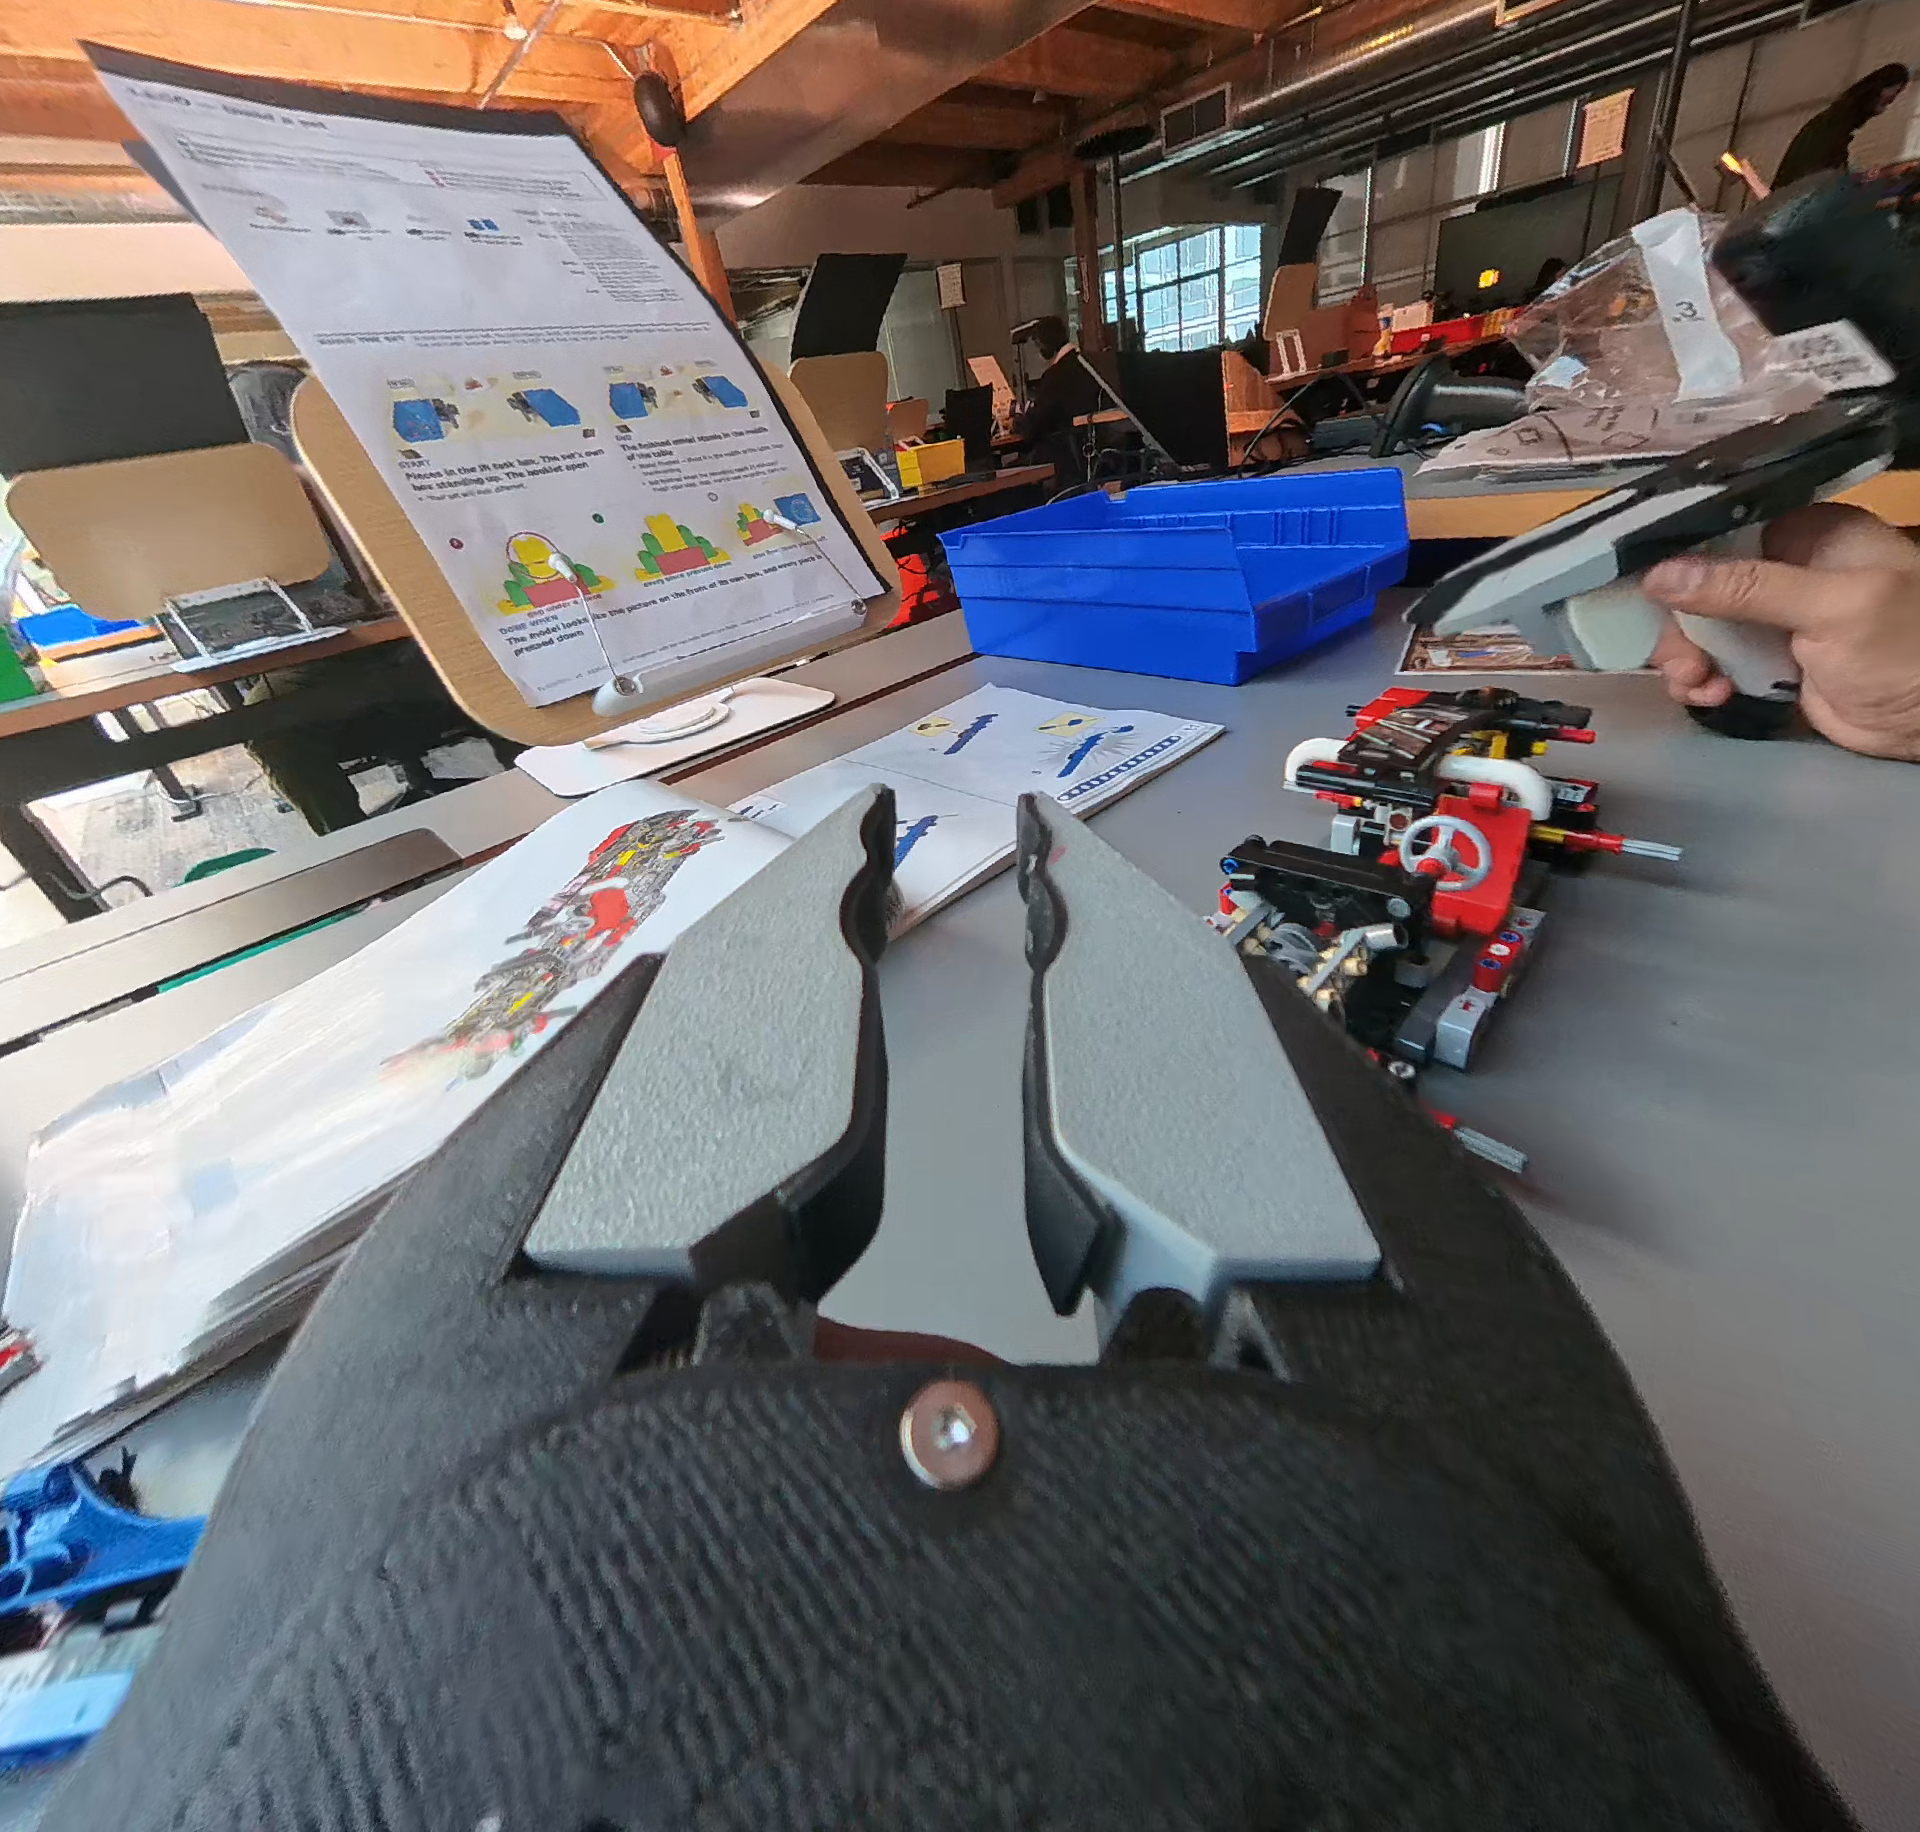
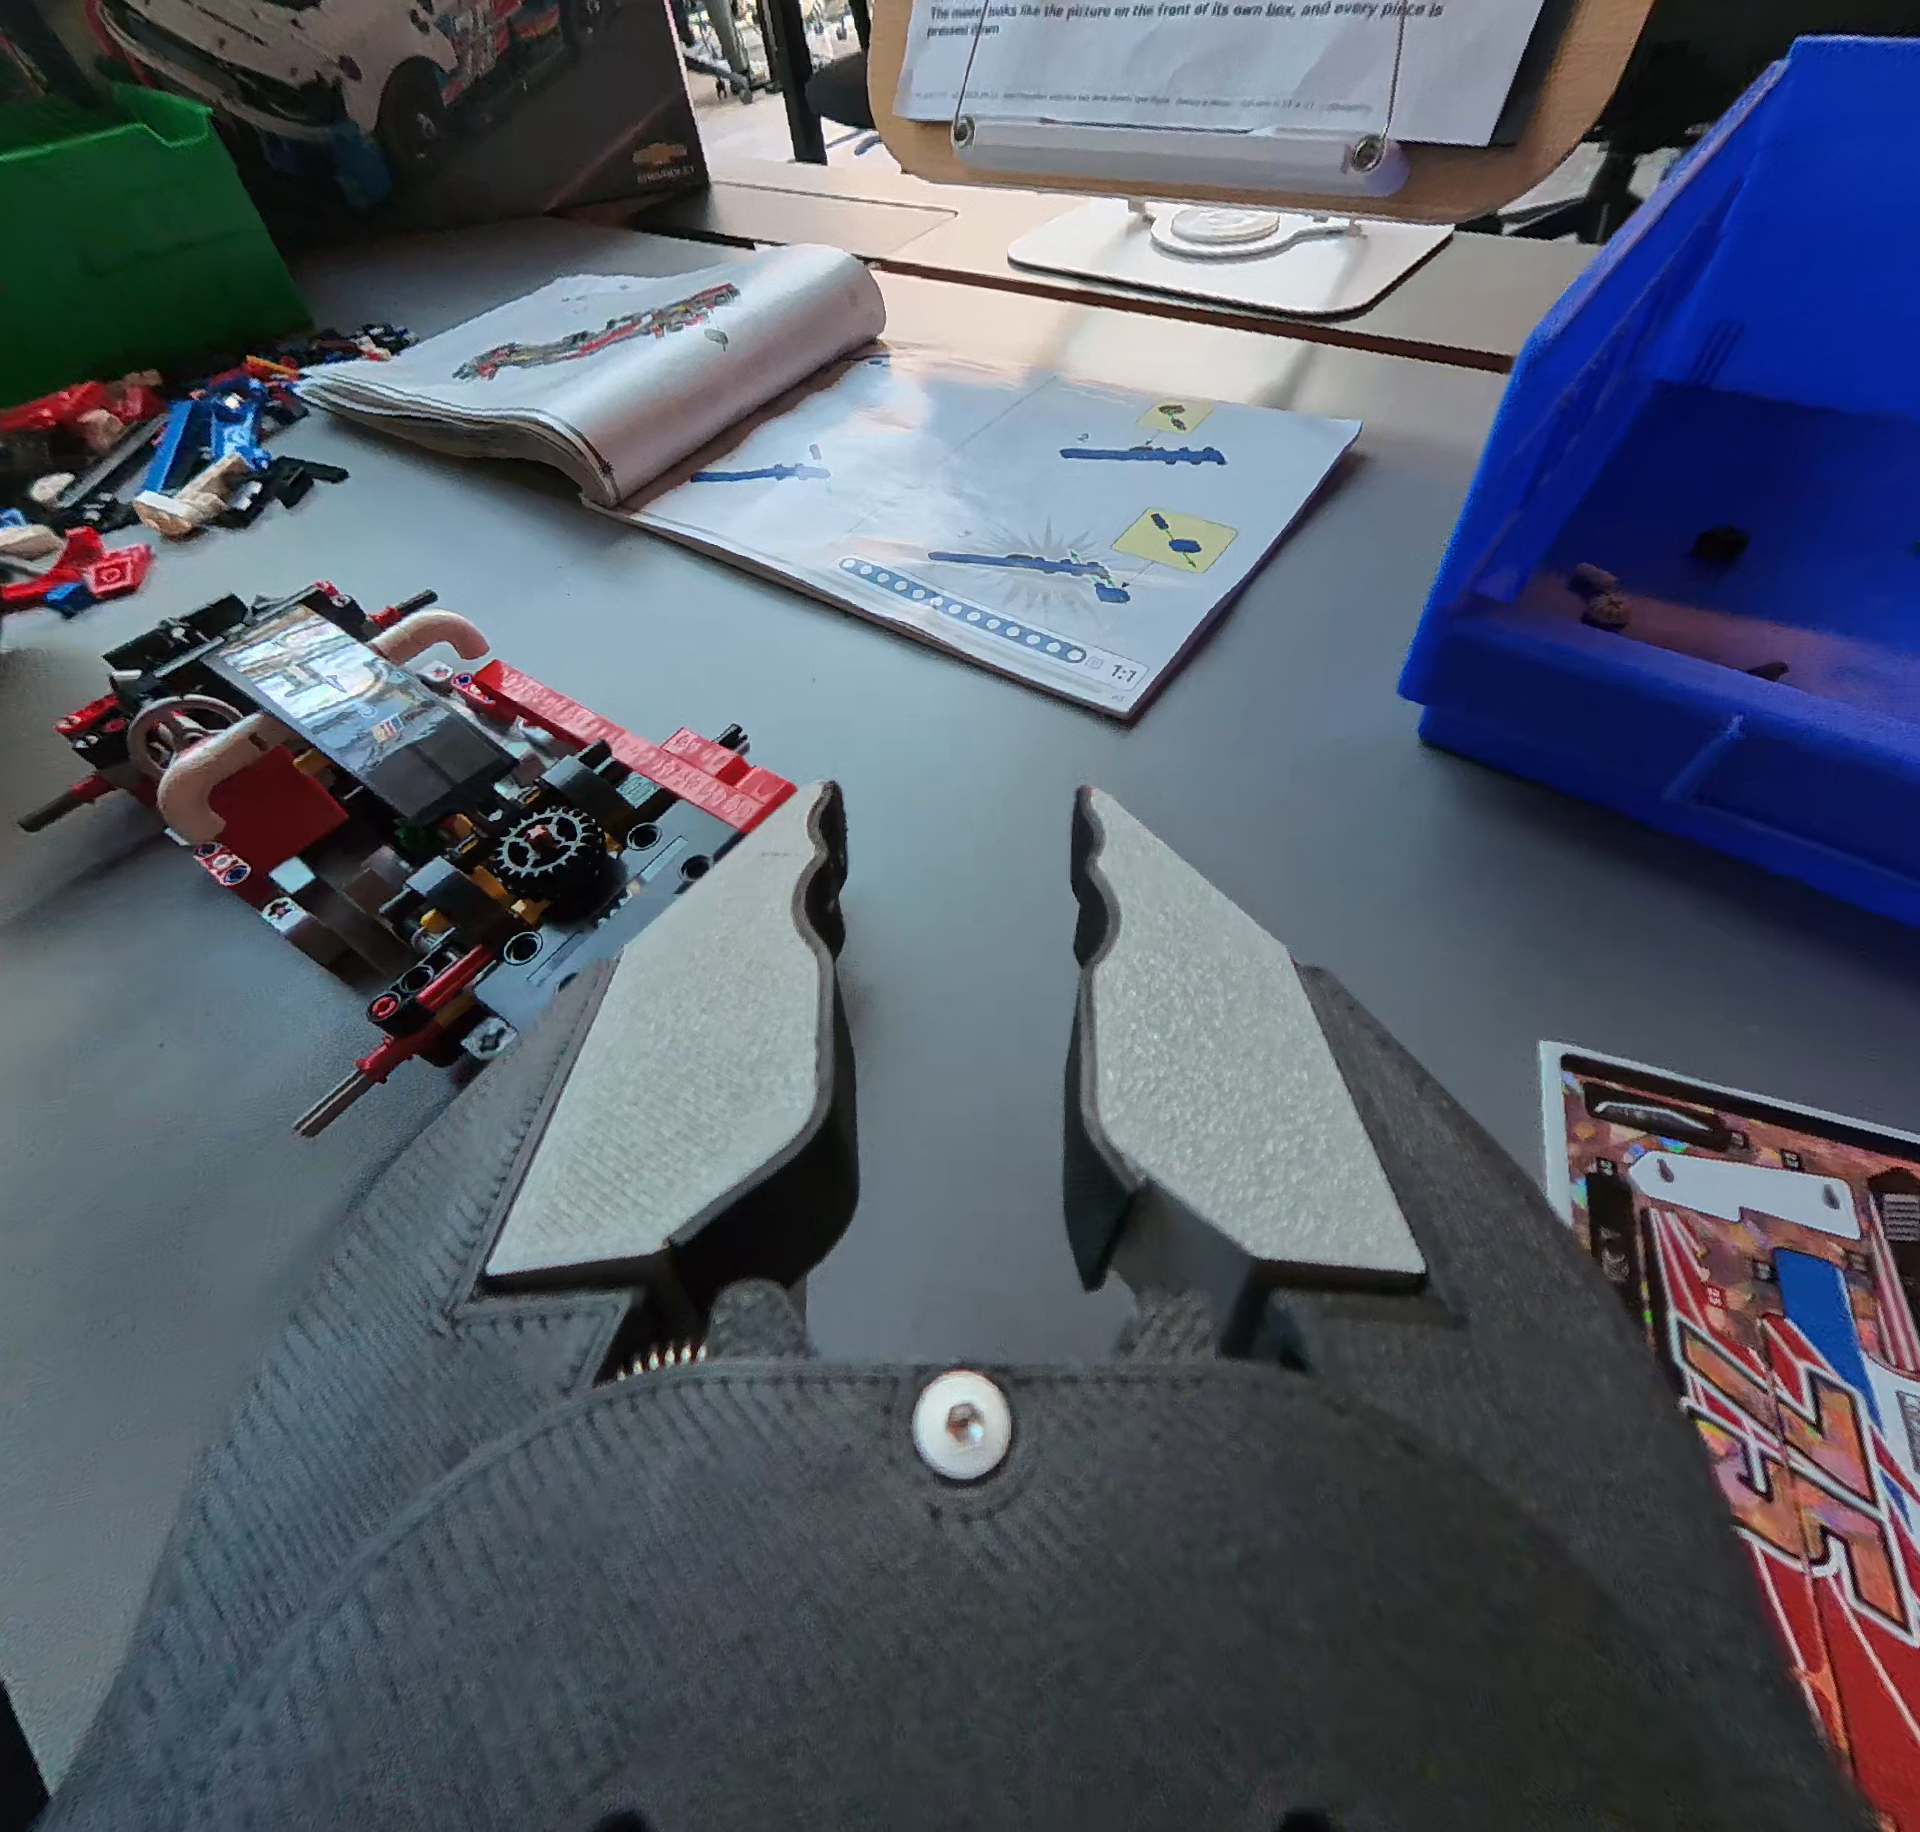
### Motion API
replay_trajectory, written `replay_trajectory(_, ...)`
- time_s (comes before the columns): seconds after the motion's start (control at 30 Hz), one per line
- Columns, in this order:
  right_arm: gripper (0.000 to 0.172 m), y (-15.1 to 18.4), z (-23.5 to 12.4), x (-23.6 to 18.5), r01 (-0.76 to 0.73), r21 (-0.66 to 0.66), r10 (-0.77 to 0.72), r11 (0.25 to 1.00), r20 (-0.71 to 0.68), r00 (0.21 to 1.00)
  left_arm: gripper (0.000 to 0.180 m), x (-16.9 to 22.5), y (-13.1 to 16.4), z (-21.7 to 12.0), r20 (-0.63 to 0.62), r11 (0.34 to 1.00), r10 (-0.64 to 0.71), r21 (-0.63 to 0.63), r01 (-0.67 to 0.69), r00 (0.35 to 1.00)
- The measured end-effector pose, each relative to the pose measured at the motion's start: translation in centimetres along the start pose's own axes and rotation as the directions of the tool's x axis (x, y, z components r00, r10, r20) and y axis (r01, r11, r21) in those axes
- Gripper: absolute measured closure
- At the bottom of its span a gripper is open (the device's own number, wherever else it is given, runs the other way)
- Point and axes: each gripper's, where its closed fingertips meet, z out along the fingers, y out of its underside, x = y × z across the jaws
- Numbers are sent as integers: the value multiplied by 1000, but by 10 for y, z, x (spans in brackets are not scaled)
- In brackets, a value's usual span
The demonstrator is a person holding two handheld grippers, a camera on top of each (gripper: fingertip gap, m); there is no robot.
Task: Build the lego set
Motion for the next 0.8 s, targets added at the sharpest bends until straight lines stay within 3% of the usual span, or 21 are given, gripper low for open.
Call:
replay_trajectory(0.33,117,14,8,18,2,-107,-16,994,-136,991,153,-19,-9,-19,-65,960,-260,85,265,963)
replay_trajectory(0.6,116,23,12,34,-55,-170,18,984,-214,977,147,-20,-19,-39,-143,932,-309,151,329,940)
replay_trajectory(0.8,116,26,13,34,-24,-194,-22,981,-232,973,146,-30,-20,-55,-119,917,-345,172,361,931)
